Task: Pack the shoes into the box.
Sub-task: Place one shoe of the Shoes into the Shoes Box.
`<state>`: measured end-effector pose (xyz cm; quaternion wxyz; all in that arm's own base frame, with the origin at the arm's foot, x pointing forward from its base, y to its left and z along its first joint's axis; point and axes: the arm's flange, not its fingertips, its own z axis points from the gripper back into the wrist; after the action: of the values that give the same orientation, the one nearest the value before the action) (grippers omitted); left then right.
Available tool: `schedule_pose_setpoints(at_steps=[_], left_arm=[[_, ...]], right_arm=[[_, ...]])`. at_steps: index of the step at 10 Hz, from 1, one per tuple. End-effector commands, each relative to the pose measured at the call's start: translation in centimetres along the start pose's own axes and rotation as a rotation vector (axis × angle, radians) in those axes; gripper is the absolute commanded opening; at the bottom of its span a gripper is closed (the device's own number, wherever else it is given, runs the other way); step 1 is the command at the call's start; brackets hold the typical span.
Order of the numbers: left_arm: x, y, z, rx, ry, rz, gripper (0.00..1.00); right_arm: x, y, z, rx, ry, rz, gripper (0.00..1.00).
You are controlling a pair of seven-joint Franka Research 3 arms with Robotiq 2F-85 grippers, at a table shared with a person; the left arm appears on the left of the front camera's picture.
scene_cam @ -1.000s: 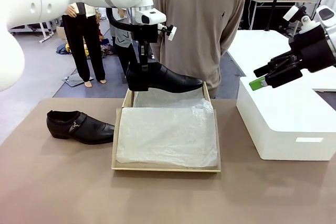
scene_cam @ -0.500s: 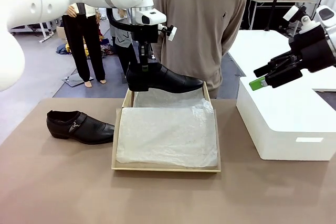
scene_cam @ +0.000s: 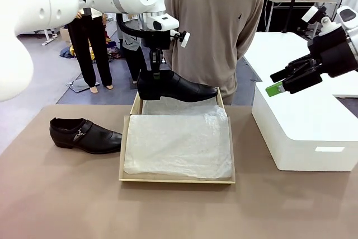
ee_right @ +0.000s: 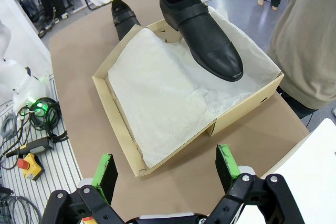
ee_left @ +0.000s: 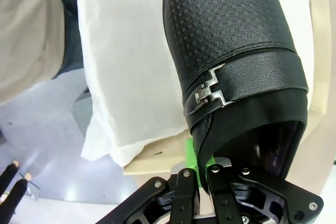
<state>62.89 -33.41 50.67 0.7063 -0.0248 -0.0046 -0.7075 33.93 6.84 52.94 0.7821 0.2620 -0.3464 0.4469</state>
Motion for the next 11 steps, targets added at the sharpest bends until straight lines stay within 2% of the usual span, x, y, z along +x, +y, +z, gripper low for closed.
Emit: schedule_pose_setpoints(at_steps=[1, 4, 11], left_arm=[[1.5, 1.7, 0.2, 0.03, 0.017, -0.02, 0.0], [2.3, 2.6, -1.6, 0.022, 0.054, -0.028, 0.0], [2.3, 4.4, -5.3, 0.023, 0.068, 0.041, 0.0]], right_arm=[[0.1, -0.4, -0.3, 0.008, -0.03, 0.024, 1.0], [0.1, -0.4, -0.3, 0.008, -0.03, 0.024, 1.0], [0.1, -0.4, -0.3, 0.008, -0.03, 0.024, 1.0]])
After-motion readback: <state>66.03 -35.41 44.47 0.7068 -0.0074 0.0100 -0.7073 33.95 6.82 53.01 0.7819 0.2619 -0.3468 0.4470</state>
